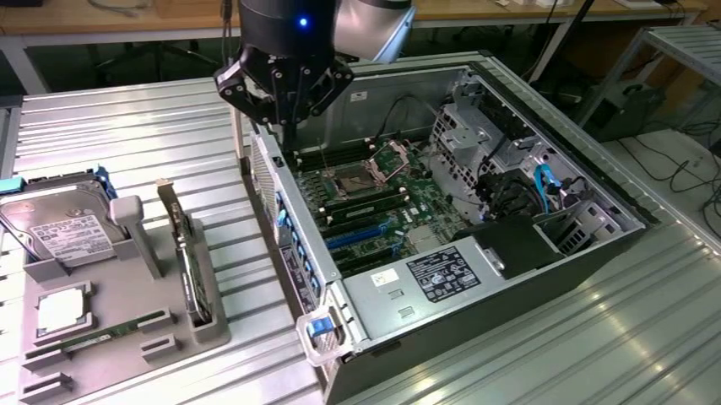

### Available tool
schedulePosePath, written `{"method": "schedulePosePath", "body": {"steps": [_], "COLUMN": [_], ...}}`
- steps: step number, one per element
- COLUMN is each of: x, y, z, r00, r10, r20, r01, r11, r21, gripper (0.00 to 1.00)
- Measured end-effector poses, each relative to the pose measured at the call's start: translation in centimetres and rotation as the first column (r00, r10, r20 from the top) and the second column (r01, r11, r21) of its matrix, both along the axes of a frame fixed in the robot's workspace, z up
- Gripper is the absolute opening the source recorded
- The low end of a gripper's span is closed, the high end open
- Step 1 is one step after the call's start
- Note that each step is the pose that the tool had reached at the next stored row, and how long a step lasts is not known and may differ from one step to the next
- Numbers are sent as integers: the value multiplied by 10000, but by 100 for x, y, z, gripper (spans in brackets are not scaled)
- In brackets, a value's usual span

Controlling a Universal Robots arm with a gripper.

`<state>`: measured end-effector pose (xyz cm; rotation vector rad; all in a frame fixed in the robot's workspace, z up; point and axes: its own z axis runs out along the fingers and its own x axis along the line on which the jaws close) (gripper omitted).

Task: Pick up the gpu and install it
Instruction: 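Reach for the gpu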

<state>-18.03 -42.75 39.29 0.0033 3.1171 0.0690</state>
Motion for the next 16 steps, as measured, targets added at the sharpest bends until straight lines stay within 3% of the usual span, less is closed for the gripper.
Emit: {"method": "schedulePosePath", "body": {"steps": [16], "x": [-259], "y": [-83], "z": [-8], "r00": [9993], "r10": [378], "r20": [0], "r01": [-378], "r11": [9993], "r21": [0], "gripper": [11]}}
